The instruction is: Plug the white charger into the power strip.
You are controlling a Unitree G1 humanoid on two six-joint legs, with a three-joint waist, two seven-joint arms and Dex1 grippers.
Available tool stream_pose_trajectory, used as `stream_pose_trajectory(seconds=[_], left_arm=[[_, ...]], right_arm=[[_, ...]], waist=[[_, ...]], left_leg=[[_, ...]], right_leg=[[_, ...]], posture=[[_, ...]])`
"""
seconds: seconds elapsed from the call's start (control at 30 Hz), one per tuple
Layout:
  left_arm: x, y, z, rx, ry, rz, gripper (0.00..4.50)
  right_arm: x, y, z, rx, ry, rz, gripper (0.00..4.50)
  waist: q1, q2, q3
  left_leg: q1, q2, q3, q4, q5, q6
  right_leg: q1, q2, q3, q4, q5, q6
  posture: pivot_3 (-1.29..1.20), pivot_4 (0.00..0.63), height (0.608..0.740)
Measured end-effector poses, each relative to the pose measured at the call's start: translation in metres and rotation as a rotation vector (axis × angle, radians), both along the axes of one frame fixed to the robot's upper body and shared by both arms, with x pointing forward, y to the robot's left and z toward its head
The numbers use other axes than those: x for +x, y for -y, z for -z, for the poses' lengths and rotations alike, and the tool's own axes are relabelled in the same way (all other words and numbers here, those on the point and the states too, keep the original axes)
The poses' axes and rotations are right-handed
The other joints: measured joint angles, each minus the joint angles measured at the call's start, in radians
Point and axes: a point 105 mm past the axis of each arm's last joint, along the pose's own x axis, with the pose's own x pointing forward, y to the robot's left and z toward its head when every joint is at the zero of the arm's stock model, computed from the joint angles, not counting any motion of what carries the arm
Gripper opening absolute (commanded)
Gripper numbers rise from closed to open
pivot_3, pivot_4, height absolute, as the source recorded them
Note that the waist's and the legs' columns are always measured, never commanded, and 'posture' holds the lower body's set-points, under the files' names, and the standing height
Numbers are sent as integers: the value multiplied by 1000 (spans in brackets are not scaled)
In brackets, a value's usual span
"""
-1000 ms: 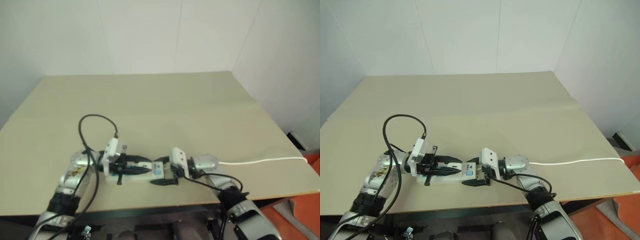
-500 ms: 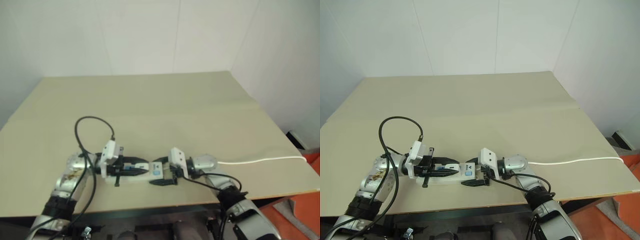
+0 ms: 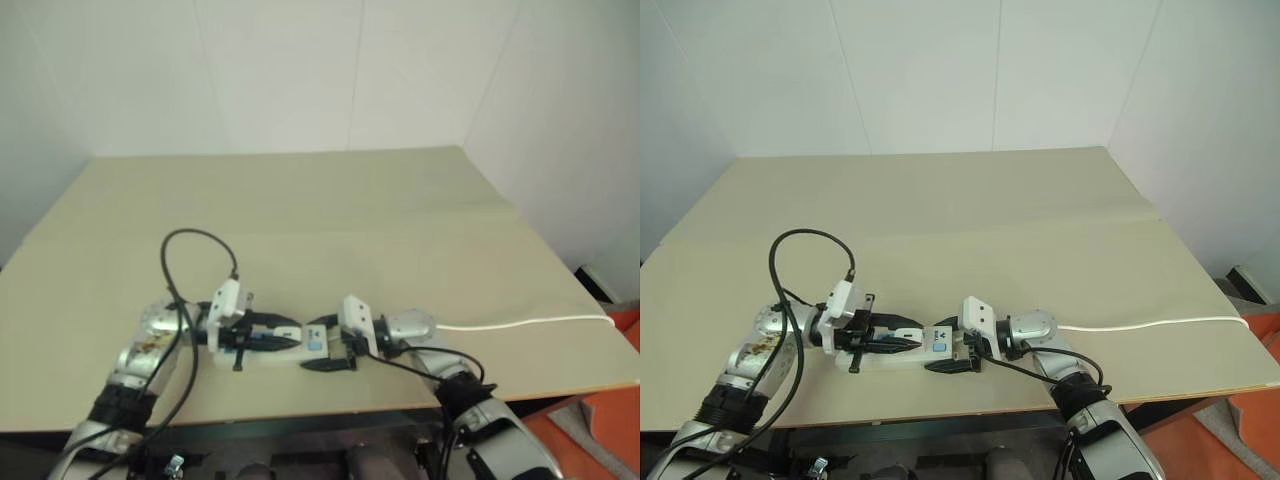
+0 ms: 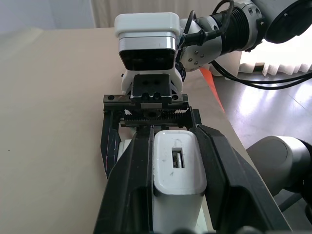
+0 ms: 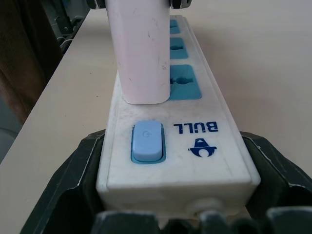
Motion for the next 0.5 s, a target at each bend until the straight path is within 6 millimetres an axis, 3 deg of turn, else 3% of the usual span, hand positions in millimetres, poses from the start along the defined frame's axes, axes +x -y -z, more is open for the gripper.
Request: stream_pose_trajectory(seconds=[0.13,0.3,0.33,0.5], left_arm=[[0,-10,22,88,-77,-43,2618],[1,-11,21,79,-84,-63,4286],[1,-11,21,71,-85,-68,4489],[3,-10,19,43,-87,-86,4489]], right_arm=[[0,1,1,0,-3,0,3415],[0,2,0,-3,-2,-1,3415],[0,2,0,-3,-2,-1,3415],[0,2,1,-3,-4,-1,3415]], waist=[[-1,1,1],[1,1,1],[1,1,1],[1,1,1]], left_leg=[[-2,0,0,-1,0,0],[-2,0,0,-1,0,0],[-2,0,0,-1,0,0],[-2,0,0,-1,0,0]], right_leg=[[-3,0,1,0,2,3],[-2,0,0,-1,3,5],[-2,0,0,-1,3,5],[-2,0,0,-1,3,5]], posture=[[0,150,740],[0,150,740],[0,150,740],[0,150,740]])
